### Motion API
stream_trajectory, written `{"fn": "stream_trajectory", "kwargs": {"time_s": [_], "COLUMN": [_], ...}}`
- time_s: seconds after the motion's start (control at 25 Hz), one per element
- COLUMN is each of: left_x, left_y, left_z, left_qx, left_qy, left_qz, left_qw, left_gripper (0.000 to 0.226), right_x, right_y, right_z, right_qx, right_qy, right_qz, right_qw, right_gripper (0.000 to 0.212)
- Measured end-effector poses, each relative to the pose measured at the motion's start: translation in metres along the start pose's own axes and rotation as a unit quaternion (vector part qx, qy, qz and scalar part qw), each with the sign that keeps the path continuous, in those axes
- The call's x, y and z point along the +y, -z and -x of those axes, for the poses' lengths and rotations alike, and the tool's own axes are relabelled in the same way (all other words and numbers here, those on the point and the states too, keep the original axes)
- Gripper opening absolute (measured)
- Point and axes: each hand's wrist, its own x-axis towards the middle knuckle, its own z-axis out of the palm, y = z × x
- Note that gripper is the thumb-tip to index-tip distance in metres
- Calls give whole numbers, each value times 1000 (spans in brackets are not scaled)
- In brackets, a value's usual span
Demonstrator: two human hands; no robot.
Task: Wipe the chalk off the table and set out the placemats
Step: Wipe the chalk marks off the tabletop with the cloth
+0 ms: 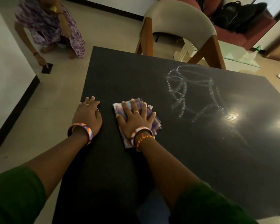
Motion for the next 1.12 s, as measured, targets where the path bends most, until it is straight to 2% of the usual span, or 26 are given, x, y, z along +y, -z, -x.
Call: {"fn": "stream_trajectory", "kwargs": {"time_s": [0.08, 0.16, 0.32, 0.4, 0.48, 0.52, 0.64, 0.72, 0.76, 0.8, 0.88, 1.0, 1.12], "left_x": [0, -1, 15, 34, 55, 65, 99, 118, 124, 127, 127, 125, 129], "left_y": [0, 2, -4, -11, -23, -29, -50, -62, -66, -69, -72, -71, -73], "left_z": [-1, 0, 4, 0, -10, -15, -34, -43, -47, -49, -47, -44, -44], "left_qx": [-7, -9, -27, -47, -72, -84, -106, -108, -111, -112, -112, -106, -90], "left_qy": [-3, -10, -90, -114, -124, -123, -118, -126, -130, -133, -134, -131, -129], "left_qz": [-2, 4, 15, 11, -8, -20, -33, -35, -34, -30, -22, -22, -39], "left_qw": [1000, 1000, 996, 992, 990, 989, 987, 985, 985, 984, 984, 985, 987], "left_gripper": [42, 40, 37, 38, 40, 42, 44, 44, 44, 44, 43, 44, 43], "right_x": [28, 92, 234, 254, 227, 204, 128, 115, 125, 142, 192, 266, 283], "right_y": [8, 11, 24, 32, 32, 28, 17, 15, 18, 21, 29, 45, 50], "right_z": [-17, -12, 57, 85, 85, 74, 41, 27, 22, 21, 31, 68, 84], "right_qx": [18, 53, 77, 75, 71, 77, 57, 40, 37, 45, 75, 97, 89], "right_qy": [-65, -181, -376, -444, -455, -429, -247, -144, -131, -143, -224, -373, -446], "right_qz": [-27, -55, -16, -71, -85, -89, -57, -28, -22, -21, -33, -87, -104], "right_qw": [997, 980, 923, 890, 884, 895, 966, 988, 990, 989, 971, 919, 884], "right_gripper": [59, 59, 65, 66, 64, 61, 58, 58, 58, 58, 59, 60, 60]}}
